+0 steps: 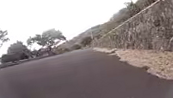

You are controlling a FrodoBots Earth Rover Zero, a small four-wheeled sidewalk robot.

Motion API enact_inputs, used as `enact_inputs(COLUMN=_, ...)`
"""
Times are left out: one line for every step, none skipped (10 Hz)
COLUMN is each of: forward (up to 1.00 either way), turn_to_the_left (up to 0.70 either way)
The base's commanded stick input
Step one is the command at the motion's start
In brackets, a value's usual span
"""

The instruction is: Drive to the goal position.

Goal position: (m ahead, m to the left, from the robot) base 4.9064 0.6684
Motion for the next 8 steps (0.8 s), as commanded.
enact_inputs(forward=0.50, turn_to_the_left=0.00)
enact_inputs(forward=0.50, turn_to_the_left=0.00)
enact_inputs(forward=0.50, turn_to_the_left=0.00)
enact_inputs(forward=0.50, turn_to_the_left=0.00)
enact_inputs(forward=0.50, turn_to_the_left=0.00)
enact_inputs(forward=0.50, turn_to_the_left=0.00)
enact_inputs(forward=0.50, turn_to_the_left=0.00)
enact_inputs(forward=0.50, turn_to_the_left=0.00)
